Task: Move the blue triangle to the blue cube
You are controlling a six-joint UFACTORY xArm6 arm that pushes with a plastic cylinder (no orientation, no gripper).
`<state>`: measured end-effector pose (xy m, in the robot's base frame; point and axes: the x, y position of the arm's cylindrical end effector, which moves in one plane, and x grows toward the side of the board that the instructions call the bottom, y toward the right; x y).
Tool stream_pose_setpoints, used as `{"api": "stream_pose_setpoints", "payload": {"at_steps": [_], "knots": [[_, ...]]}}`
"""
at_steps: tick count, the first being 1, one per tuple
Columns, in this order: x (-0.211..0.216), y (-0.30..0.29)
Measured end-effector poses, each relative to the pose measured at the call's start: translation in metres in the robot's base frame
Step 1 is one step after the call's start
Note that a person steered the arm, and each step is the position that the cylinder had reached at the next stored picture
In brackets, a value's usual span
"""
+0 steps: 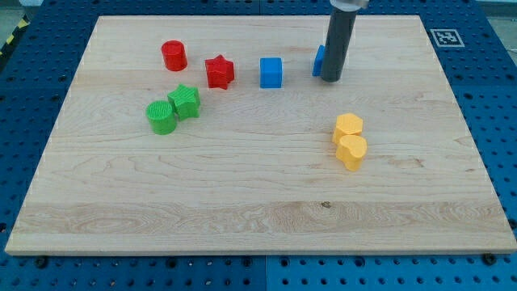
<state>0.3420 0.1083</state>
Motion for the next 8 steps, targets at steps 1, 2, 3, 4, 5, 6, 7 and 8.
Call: {"api": "stream_pose_setpoints", "payload": {"at_steps": [1,2,3,4,5,6,7,8], "knots": [[-0.002,0.001],[-0.001,0.018],[-0.001,0.031],[-0.004,0.030],[-0.016,0.021],[-0.027,0.012],[-0.031,0.002],[-0.031,-0.013]]}}
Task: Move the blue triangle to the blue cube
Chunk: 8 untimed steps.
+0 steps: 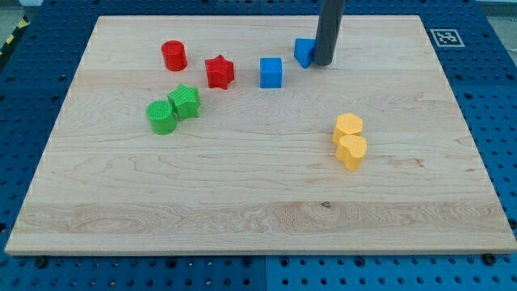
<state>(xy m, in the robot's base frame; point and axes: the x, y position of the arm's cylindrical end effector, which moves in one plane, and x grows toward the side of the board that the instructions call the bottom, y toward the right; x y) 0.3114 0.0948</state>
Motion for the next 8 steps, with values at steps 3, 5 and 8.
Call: {"api": "stream_pose_setpoints", "payload": {"at_steps": [3,5,8], "knots": [[-0.010,-0.018],[-0.028,0.029],[-0.061,-0.008]]}}
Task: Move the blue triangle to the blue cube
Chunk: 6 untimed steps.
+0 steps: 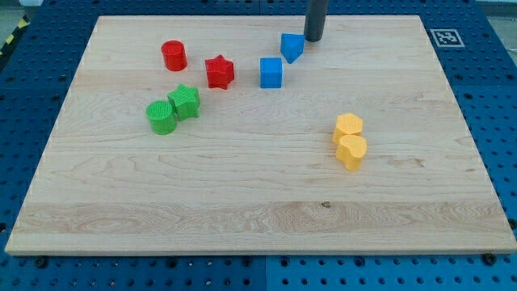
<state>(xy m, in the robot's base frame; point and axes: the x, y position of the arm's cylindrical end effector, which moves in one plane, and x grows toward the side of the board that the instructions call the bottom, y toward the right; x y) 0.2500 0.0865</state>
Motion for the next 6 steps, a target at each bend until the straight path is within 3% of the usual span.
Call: {"api": "stream_pose_setpoints", "payload": {"at_steps": [6], "knots": [[0.032,-0.031]]}}
